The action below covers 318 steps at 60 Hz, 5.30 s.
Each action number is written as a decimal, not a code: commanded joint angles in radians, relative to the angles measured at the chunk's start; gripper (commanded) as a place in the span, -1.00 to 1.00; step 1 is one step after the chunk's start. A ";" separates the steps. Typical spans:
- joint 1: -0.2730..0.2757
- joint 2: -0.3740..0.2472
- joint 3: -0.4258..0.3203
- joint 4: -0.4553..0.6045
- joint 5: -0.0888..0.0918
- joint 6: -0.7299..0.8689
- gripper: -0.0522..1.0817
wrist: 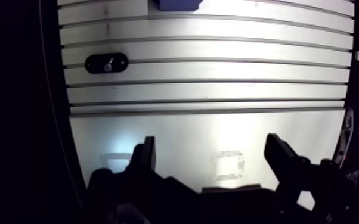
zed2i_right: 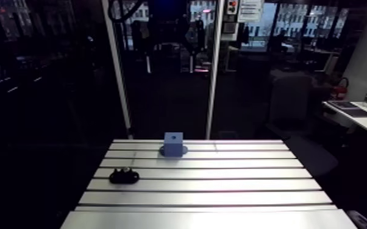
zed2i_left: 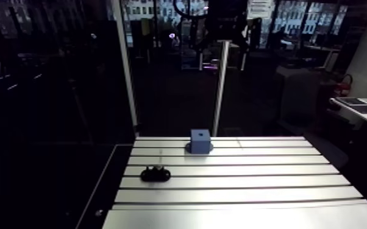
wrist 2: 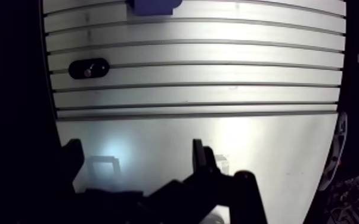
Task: Pick up the M10 bolt and insert it into the hex recess until seated.
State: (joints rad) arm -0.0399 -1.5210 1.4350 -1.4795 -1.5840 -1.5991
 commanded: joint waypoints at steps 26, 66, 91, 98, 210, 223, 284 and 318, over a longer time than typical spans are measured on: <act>0.034 -0.044 0.069 0.043 0.000 -0.026 -0.90; 0.126 -0.016 0.178 -0.198 0.037 0.087 -0.90; 0.190 0.038 0.341 -0.534 -0.007 0.238 -0.90; 0.196 0.054 0.380 -0.617 -0.009 0.271 -0.90; 0.320 0.314 0.443 -0.842 -0.049 0.288 -0.88; 0.321 0.314 0.446 -0.842 -0.049 0.290 -0.80; 0.319 0.333 0.460 -0.873 -0.040 0.282 -0.24; 0.319 0.339 0.463 -0.875 -0.044 0.285 -0.10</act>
State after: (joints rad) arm 0.2793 -1.1837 1.8971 -2.3531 -1.6245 -1.3177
